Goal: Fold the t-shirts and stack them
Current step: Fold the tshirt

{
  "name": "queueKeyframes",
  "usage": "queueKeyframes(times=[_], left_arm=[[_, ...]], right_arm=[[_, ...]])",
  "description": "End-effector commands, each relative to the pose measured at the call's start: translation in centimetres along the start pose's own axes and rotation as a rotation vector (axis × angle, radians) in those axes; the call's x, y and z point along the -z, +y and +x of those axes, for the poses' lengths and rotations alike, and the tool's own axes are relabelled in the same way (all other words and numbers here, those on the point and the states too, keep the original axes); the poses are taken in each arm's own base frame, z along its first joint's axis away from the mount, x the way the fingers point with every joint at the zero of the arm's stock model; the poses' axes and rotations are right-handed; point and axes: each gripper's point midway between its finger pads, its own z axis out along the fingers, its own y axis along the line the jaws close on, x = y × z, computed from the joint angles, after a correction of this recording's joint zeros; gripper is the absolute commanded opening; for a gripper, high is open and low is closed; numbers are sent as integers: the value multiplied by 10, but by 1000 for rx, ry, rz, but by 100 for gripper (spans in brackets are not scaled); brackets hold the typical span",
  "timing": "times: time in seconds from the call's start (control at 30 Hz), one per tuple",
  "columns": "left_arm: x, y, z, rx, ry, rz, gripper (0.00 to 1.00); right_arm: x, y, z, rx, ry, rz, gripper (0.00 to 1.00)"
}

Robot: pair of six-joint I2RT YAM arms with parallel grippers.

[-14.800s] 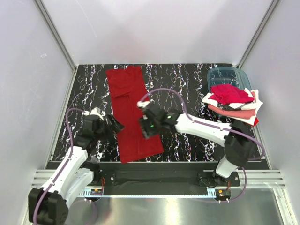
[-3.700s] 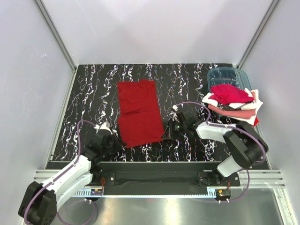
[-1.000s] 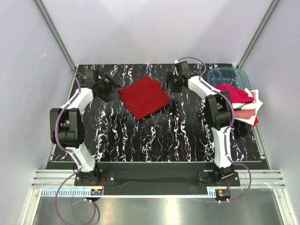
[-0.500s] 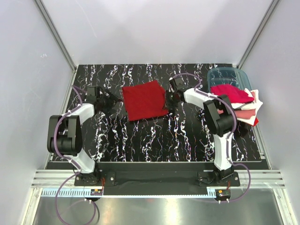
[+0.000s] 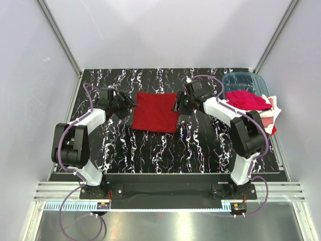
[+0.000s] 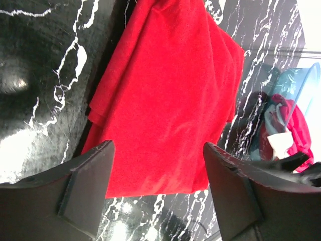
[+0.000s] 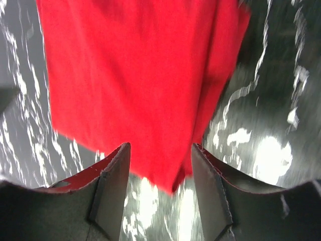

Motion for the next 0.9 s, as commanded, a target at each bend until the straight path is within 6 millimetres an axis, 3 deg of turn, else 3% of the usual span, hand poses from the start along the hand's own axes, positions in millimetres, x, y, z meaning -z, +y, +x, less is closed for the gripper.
queueKeyframes(times=[0.0,0.23,0.43,0.67,0.8,0.87], left_arm=[[-5,-1,-12,-52,-27,-2,73],[-4,-7,1,-76,8,17,68],[15,-33,9,-179,-25,3,70],[13,-34,14,-174,2,17,70],[13,-34,13,-179,-3,8,70],[14,-33,13,-178,-2,4,70]], right_arm=[[-11,-5,-41,-13,-98,54,58],[-34,-24,-70,-59,-131,101,51],[-53,-30,-74,-63,-106,117,46],[-68,-43,-66,-80,-85,149,40],[-68,-47,-65,-88,-98,161,32],[-70,-49,-62,-93,-89,157,19]])
